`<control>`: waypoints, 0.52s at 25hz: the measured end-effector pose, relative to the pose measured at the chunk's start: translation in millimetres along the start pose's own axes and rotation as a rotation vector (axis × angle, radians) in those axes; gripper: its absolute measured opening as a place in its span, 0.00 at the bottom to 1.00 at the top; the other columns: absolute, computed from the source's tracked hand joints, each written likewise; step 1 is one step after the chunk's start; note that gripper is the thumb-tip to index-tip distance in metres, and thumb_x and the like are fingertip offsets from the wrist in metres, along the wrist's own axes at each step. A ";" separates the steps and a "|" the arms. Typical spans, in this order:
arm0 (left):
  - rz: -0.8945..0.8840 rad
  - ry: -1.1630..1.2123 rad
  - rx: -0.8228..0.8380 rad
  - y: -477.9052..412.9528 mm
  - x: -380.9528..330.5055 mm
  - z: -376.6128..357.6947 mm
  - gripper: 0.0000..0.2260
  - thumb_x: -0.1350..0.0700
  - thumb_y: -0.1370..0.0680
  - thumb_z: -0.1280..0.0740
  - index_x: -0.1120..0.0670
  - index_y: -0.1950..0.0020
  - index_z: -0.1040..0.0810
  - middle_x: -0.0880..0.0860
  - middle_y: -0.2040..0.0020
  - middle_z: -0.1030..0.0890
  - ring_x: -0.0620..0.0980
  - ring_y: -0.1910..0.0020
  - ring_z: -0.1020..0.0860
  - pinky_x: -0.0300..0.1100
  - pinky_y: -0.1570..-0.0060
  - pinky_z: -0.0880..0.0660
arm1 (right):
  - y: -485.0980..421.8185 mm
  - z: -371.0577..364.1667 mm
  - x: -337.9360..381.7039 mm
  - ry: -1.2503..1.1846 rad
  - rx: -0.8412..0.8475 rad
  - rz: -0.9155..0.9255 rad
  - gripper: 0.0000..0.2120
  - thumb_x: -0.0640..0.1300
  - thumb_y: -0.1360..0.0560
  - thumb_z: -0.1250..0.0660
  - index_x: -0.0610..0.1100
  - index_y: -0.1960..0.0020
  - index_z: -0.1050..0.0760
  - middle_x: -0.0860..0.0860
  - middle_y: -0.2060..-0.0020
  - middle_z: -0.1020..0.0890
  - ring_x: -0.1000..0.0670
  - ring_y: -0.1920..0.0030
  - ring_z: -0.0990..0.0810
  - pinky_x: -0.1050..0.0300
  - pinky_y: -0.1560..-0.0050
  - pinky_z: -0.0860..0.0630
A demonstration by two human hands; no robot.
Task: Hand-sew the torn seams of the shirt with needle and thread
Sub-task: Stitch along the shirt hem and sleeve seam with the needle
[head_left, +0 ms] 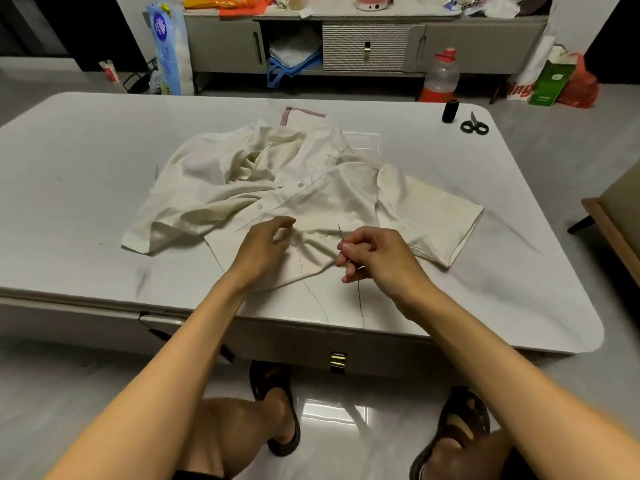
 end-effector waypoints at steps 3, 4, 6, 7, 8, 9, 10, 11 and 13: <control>-0.016 -0.015 0.082 -15.5 8.5 -1.7 0.10 0.61 0.22 0.32 0.51 0.43 0.18 0.48 0.46 0.16 0.47 0.44 0.21 0.39 0.44 0.28 | -32.9 -17.8 -11.0 0.042 -0.039 0.054 0.05 0.34 0.21 0.35 0.36 0.54 0.22 0.40 0.63 0.16 0.49 0.69 0.20 0.53 0.63 0.18; -0.018 -0.014 0.088 -17.1 9.3 0.5 0.06 0.58 0.21 0.31 0.50 0.47 0.17 0.47 0.51 0.16 0.45 0.48 0.20 0.40 0.46 0.28 | -40.9 -22.7 -12.1 0.075 -0.057 0.085 0.05 0.34 0.22 0.35 0.37 0.54 0.22 0.39 0.62 0.17 0.47 0.69 0.19 0.51 0.62 0.18; -0.034 0.000 0.086 -17.7 8.9 6.1 0.03 0.56 0.21 0.31 0.49 0.53 0.18 0.45 0.56 0.17 0.43 0.53 0.21 0.38 0.51 0.29 | -53.8 -31.1 -14.1 0.151 -0.090 0.142 0.06 0.34 0.22 0.34 0.39 0.57 0.21 0.39 0.61 0.17 0.45 0.69 0.18 0.52 0.62 0.19; -0.041 0.025 0.089 -16.2 7.6 8.7 0.05 0.56 0.21 0.31 0.49 0.55 0.19 0.45 0.57 0.18 0.42 0.55 0.22 0.37 0.52 0.30 | -57.8 -33.7 -15.5 0.193 -0.096 0.159 0.06 0.34 0.23 0.34 0.40 0.57 0.22 0.41 0.61 0.16 0.46 0.70 0.19 0.54 0.63 0.19; -0.043 0.058 0.095 -13.8 5.5 11.7 0.06 0.56 0.21 0.31 0.48 0.57 0.19 0.44 0.59 0.19 0.41 0.57 0.23 0.38 0.52 0.30 | -60.5 -35.1 -17.1 0.241 -0.093 0.166 0.06 0.34 0.23 0.34 0.40 0.57 0.22 0.42 0.64 0.16 0.48 0.72 0.19 0.56 0.64 0.20; -0.040 0.093 0.104 -11.2 3.9 14.3 0.07 0.57 0.21 0.30 0.47 0.58 0.20 0.44 0.60 0.19 0.41 0.58 0.24 0.39 0.53 0.30 | -61.8 -35.3 -18.5 0.290 -0.088 0.166 0.06 0.34 0.23 0.34 0.39 0.57 0.21 0.44 0.67 0.17 0.51 0.73 0.20 0.60 0.64 0.21; -0.036 0.125 0.117 -8.9 2.3 16.5 0.08 0.56 0.21 0.30 0.47 0.59 0.20 0.44 0.62 0.20 0.41 0.60 0.25 0.40 0.54 0.30 | -62.5 -33.6 -19.9 0.330 -0.086 0.162 0.05 0.35 0.23 0.34 0.39 0.57 0.21 0.45 0.70 0.17 0.54 0.73 0.20 0.63 0.65 0.23; -0.030 0.159 0.134 -6.7 0.3 18.2 0.07 0.55 0.21 0.30 0.47 0.59 0.20 0.43 0.63 0.21 0.41 0.61 0.26 0.40 0.55 0.31 | -62.9 -30.8 -20.3 0.350 -0.087 0.158 0.05 0.35 0.23 0.33 0.40 0.57 0.21 0.47 0.71 0.18 0.56 0.73 0.21 0.65 0.64 0.24; -0.022 0.221 0.163 -4.8 -2.9 20.1 0.05 0.51 0.23 0.31 0.48 0.59 0.20 0.43 0.63 0.22 0.43 0.61 0.27 0.41 0.56 0.33 | -64.0 -25.1 -20.7 0.355 -0.089 0.150 0.05 0.36 0.23 0.33 0.40 0.57 0.21 0.48 0.71 0.18 0.57 0.71 0.21 0.65 0.62 0.25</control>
Point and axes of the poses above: each hand's wrist, its own y-axis away from the middle knuckle, its own z-axis out of the back of the hand, x = y × z, the point moved 1 cm from there along -y, towards the middle knuckle
